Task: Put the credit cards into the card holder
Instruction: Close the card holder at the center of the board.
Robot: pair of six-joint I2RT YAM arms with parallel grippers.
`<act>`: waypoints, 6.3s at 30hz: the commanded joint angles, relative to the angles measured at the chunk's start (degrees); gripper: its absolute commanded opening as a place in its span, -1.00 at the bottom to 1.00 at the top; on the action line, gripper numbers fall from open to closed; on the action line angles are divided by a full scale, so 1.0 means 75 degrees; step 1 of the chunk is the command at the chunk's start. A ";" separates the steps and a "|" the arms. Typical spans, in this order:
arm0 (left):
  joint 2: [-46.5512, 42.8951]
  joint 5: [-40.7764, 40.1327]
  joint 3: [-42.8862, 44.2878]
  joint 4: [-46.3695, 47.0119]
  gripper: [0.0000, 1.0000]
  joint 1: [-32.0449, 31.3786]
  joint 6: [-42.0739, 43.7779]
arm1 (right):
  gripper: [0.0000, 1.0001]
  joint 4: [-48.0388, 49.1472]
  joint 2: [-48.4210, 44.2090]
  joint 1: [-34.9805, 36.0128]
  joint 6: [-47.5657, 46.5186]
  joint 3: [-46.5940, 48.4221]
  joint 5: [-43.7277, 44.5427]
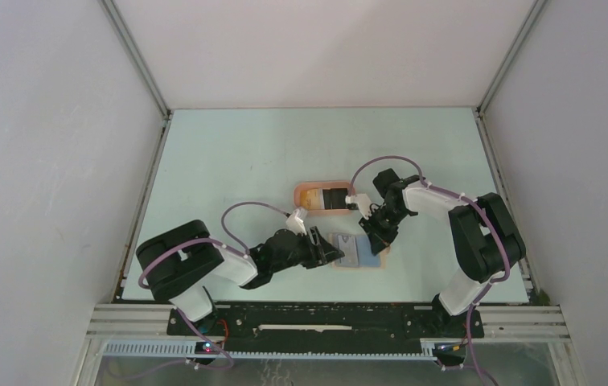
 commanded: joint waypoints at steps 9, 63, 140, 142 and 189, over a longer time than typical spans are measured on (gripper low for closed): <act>0.0248 0.0724 0.0413 0.0942 0.08 -0.0001 0.0383 | -0.74 -0.0244 -0.0154 -0.0191 0.0101 0.0297 -0.0663; 0.2292 0.1882 0.4776 -0.2205 0.07 -0.0017 0.2273 | -0.30 0.0028 -0.2702 -0.3099 0.0221 0.0166 -0.0920; 0.1769 0.0234 0.2799 0.0599 -0.33 -0.0522 0.4811 | -0.04 -0.0787 -0.2018 -0.2702 -0.0033 -0.0016 -0.0383; 0.1744 0.0147 0.2786 0.0592 -0.33 -0.0548 0.4849 | -0.03 -0.0786 -0.1837 -0.2610 0.0021 -0.0016 -0.0217; 0.1795 0.0010 0.2872 0.0426 -0.32 -0.0727 0.5143 | -1.00 -0.0722 -0.1492 -0.2533 0.0421 0.0071 0.0550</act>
